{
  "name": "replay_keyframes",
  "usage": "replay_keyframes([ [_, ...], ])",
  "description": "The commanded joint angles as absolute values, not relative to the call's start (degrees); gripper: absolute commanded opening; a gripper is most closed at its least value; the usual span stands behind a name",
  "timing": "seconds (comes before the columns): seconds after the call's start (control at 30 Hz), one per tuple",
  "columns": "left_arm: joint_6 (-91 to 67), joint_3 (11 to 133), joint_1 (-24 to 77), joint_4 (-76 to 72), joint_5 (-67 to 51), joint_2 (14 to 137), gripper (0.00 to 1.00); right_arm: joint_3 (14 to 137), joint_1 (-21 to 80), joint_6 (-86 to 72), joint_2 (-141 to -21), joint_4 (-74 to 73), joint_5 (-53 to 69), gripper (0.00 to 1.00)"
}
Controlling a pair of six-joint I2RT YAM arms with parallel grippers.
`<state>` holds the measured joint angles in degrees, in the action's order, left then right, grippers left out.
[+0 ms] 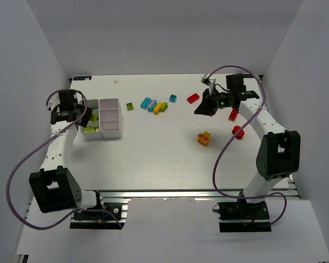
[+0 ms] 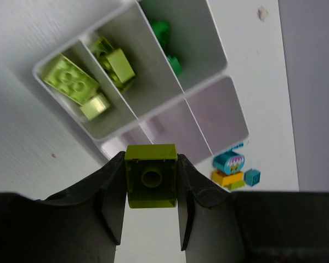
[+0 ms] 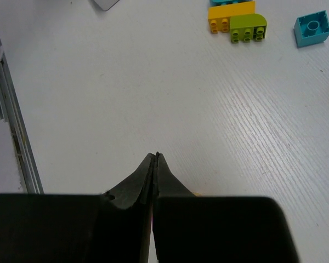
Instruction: Sort the legos into containers by color
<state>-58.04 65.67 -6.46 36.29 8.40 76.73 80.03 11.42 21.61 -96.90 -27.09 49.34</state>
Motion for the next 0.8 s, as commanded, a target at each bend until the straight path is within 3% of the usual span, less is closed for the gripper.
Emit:
replay_keyframes([
  [0.0, -59.6, 67.5, -11.1, 37.8, 6.0, 77.1, 0.00, 80.3, 11.8, 21.9, -94.8, -26.6, 50.8, 0.00],
  [0.7, -64.1, 71.3, -15.3, 31.8, 1.6, 89.3, 0.00, 79.0, 12.1, 21.7, -94.4, -26.6, 50.2, 0.02],
  [0.77, -64.3, 70.9, -15.3, 31.3, 1.1, 89.6, 0.03, 79.1, 12.1, 21.7, -94.6, -26.7, 50.2, 0.02],
])
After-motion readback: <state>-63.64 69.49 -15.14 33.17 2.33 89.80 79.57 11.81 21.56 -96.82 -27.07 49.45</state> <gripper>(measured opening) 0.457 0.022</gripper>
